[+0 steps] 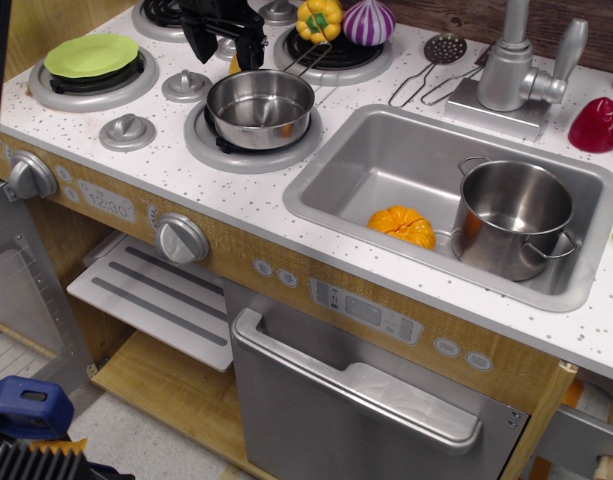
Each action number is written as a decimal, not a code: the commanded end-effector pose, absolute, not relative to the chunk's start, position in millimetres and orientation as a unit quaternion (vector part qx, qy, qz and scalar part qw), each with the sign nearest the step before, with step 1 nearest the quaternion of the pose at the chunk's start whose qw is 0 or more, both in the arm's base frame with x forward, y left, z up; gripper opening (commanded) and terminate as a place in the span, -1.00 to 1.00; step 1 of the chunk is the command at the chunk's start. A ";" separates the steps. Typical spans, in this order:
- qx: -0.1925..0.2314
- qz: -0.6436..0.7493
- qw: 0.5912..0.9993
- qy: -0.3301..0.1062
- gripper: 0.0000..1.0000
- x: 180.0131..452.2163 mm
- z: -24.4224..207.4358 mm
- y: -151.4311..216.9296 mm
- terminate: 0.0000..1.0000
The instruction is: Put corn in pan which-is on stove
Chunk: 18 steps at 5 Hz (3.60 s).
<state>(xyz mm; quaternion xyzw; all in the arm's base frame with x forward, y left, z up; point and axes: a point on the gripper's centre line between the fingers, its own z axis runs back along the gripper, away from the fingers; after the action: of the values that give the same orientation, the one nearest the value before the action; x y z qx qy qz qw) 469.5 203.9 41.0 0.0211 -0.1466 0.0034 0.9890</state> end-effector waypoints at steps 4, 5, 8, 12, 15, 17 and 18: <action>0.033 -0.019 0.987 -0.158 1.00 488.4 51.8 216.2 -1.00; 0.030 -0.018 0.986 -0.163 1.00 490.4 49.5 217.1 -1.00; 0.034 -0.016 0.982 -0.184 -1.00 498.9 55.4 217.2 -1.00; 0.124 -0.009 0.977 -0.173 -1.00 467.1 131.0 191.5 -1.00; 0.106 0.049 0.984 -0.135 -1.00 431.8 148.4 149.9 -1.00; 0.089 0.071 0.984 -0.139 -1.00 412.7 127.6 134.1 -1.00; 0.072 0.071 0.984 -0.145 1.00 410.2 115.6 134.2 -1.00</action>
<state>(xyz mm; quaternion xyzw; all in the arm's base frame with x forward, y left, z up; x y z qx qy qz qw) 407.5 131.7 74.1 0.0622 -0.0991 0.0654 0.9910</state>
